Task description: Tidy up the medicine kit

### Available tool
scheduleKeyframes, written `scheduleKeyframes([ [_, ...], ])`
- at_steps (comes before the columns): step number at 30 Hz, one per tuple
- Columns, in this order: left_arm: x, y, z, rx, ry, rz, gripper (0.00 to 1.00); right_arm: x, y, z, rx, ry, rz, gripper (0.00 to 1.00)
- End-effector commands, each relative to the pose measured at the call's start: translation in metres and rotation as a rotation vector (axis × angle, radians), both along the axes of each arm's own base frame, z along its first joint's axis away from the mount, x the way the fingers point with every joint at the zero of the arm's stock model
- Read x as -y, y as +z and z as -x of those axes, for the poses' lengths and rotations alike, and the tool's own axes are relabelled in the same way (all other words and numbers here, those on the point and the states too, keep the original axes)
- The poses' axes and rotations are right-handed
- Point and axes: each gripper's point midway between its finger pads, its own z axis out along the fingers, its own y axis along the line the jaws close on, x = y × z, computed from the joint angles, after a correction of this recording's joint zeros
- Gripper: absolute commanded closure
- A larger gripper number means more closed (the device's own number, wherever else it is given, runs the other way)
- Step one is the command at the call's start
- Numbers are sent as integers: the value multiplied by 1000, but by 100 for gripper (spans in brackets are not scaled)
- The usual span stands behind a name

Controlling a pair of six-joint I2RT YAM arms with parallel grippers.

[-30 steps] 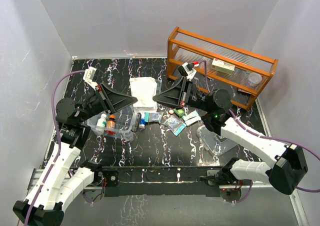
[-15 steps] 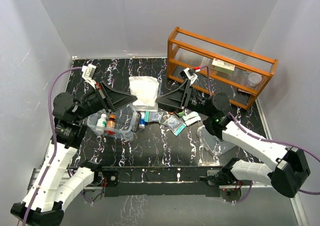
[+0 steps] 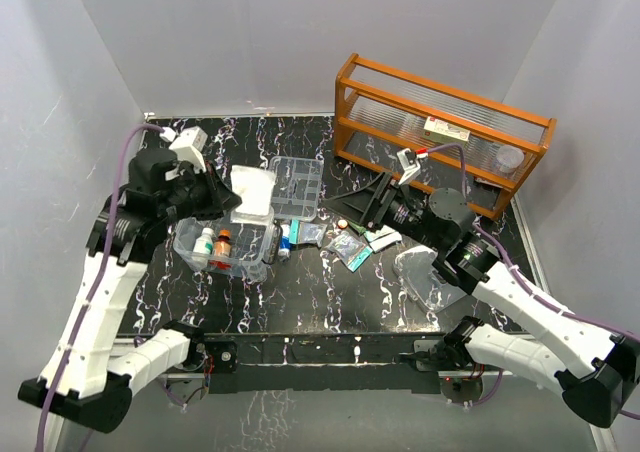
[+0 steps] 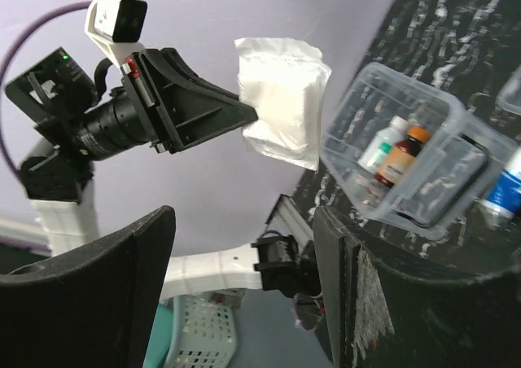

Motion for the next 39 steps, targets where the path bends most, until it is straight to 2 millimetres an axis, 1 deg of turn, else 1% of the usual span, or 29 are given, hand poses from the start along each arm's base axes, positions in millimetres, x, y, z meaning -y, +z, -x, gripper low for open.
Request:
scheduleKeyframes([
  [1,-56,-46,5,-104,94,-362,100,11,-13,-10,9,-80,73,33],
  [4,-72,-67,4,-171,117,-473,100,12,-16,-10,2,-85,80,33],
  [6,-75,-83,3,-225,105,-518,100,13,-18,-11,-1,-92,85,33],
  [8,-71,-95,3,-261,74,-525,100,14,-18,-11,0,-97,85,33],
  [12,-56,-115,-2,-322,7,-494,100,16,-19,-10,-4,-101,82,33],
  [14,-55,-124,-5,-348,2,-502,100,17,-20,-9,-5,-104,78,33],
  [18,-60,-146,-10,-418,16,-556,100,22,-20,-7,-5,-117,74,33],
  [20,-56,-157,-13,-441,3,-549,100,23,-22,-6,-7,-123,76,33],
  [21,-49,-162,-14,-455,-24,-523,100,24,-23,-6,-9,-123,76,33],
  [24,-34,-173,-17,-468,-69,-467,100,25,-23,-4,-9,-122,73,33],
  [27,-25,-182,-23,-461,-91,-434,100,26,-23,-3,-10,-121,70,33],
  [31,-23,-202,-25,-472,-101,-433,100,28,-25,-2,-11,-127,67,33],
  [33,-21,-213,-19,-480,-119,-420,100,28,-26,-2,-15,-129,67,33],
  [37,-24,-220,-13,-470,-121,-423,100,30,-26,-1,-13,-131,65,33],
  [39,-25,-218,-13,-465,-117,-430,100,30,-26,-1,-12,-130,67,33],
])
